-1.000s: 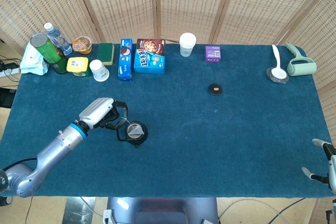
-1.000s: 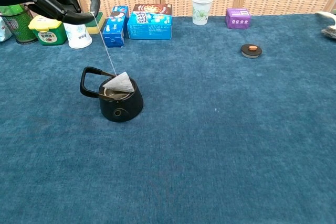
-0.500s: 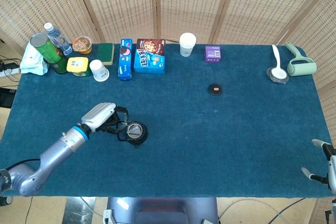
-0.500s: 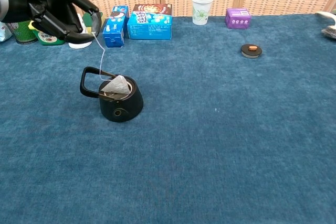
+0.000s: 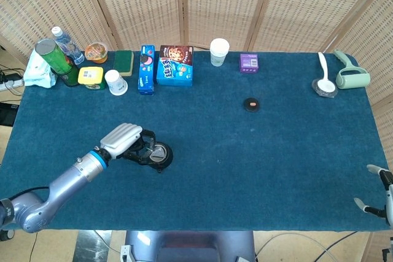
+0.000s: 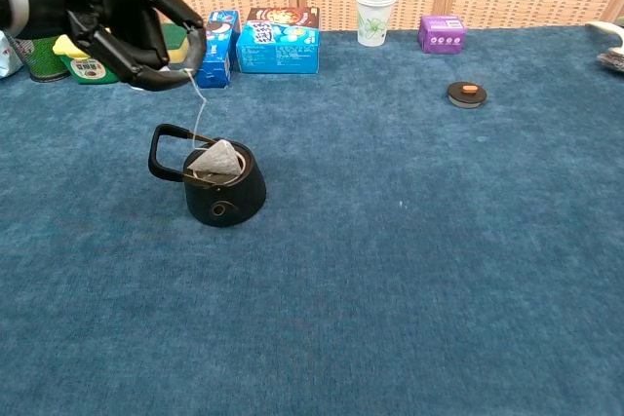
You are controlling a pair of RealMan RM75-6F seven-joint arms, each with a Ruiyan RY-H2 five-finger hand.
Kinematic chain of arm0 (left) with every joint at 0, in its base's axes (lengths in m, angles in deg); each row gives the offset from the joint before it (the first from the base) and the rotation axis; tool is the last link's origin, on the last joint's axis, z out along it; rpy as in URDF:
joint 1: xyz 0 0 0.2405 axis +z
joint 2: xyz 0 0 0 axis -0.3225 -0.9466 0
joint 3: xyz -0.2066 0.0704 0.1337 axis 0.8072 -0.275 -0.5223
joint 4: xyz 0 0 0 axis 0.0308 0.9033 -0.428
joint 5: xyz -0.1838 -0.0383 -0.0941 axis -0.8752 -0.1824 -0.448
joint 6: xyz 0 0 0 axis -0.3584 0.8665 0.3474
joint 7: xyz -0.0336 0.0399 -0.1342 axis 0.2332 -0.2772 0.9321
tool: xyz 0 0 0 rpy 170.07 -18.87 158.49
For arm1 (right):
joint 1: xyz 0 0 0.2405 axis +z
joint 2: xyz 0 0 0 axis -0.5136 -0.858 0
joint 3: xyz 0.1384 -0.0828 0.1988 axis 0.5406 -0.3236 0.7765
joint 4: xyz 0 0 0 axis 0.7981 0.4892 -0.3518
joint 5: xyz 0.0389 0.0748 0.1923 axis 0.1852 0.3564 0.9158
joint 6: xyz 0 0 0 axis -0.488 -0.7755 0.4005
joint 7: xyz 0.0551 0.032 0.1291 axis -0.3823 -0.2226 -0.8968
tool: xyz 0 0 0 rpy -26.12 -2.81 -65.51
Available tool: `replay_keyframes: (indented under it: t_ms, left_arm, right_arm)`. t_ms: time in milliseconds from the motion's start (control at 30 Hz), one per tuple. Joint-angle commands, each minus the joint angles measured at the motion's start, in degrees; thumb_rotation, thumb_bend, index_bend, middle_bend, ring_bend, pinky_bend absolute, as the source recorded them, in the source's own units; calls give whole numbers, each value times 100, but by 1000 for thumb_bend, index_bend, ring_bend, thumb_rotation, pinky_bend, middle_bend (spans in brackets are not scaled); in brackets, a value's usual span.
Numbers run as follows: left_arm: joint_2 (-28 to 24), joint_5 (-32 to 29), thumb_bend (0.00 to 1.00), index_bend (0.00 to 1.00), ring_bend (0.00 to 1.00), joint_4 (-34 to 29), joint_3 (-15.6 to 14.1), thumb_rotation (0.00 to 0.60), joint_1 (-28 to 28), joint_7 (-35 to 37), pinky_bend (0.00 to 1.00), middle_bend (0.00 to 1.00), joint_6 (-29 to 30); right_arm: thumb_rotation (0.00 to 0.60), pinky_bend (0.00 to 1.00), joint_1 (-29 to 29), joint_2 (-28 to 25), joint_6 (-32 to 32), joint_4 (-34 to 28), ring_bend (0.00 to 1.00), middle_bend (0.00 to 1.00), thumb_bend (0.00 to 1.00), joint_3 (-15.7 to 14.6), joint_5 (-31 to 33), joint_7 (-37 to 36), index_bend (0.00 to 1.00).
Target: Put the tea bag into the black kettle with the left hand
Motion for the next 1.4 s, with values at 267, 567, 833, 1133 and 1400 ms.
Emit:
replay_keyframes:
  t_ms: [267, 567, 833, 1133, 1400]
  left_arm:
    - [351, -170, 534, 694, 1000, -180, -85, 600, -316, -866, 1000, 1000, 71]
    - [674, -590, 502, 539, 1000, -147, -272, 600, -795, -1729, 1000, 1000, -273]
    - [612, -1077, 469, 199, 1000, -145, -370, 600, -1172, -2077, 1000, 1000, -609]
    - [359, -1449, 600, 105, 1000, -262, -392, 600, -1503, -2114, 1000, 1000, -916]
    - [-353, -1687, 966, 105, 1000, -425, -275, 600, -1815, -1586, 1000, 1000, -1788]
  right_arm:
    - [600, 356, -25, 24, -26, 98, 340, 290, 156, 5, -30, -131, 247]
    - [600, 356, -100, 39, -78, 203, 339, 290, 155, 1, -17, -280, 247]
    - [600, 356, -122, 51, -71, 270, 339, 291, 154, 1, -20, -370, 247]
    - [600, 355, -128, 72, -61, 317, 339, 290, 155, 7, -32, -429, 247]
    - [600, 356, -111, 89, -15, 350, 339, 291, 155, 5, -53, -480, 247]
